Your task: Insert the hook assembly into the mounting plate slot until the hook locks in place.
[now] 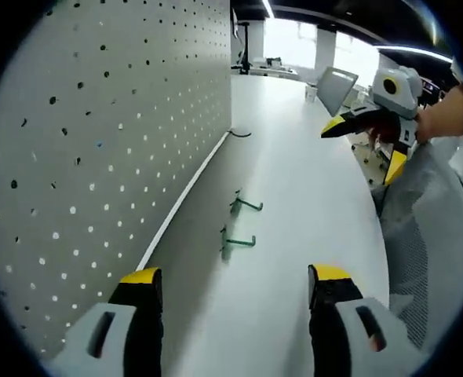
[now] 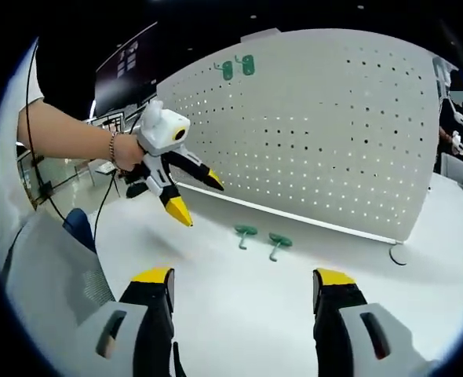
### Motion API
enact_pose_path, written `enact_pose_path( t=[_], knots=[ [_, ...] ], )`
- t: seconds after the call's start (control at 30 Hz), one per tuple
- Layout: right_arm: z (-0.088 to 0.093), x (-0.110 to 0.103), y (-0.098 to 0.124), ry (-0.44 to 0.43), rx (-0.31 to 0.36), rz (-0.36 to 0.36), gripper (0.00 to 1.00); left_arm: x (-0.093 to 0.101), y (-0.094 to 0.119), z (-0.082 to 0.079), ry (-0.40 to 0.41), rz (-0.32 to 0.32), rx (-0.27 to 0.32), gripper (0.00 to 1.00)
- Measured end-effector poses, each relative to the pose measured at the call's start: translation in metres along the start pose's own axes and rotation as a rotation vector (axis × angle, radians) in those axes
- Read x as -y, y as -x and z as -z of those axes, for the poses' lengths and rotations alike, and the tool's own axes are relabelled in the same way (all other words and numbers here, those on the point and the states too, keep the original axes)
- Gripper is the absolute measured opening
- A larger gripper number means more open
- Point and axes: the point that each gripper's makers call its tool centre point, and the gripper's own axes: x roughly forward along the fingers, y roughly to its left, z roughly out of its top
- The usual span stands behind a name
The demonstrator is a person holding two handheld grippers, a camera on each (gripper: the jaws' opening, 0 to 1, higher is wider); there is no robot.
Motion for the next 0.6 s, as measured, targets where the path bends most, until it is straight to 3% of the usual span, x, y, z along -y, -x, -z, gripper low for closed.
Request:
enact_pose_path(
  t=[0.6],
  knots=[
    [0.001, 0.004, 0.001, -0.008, 0.000, 0.012, 0.71, 0.002, -0.025, 0.000, -0.056, 0.052, -0.067, 0.77]
  ],
)
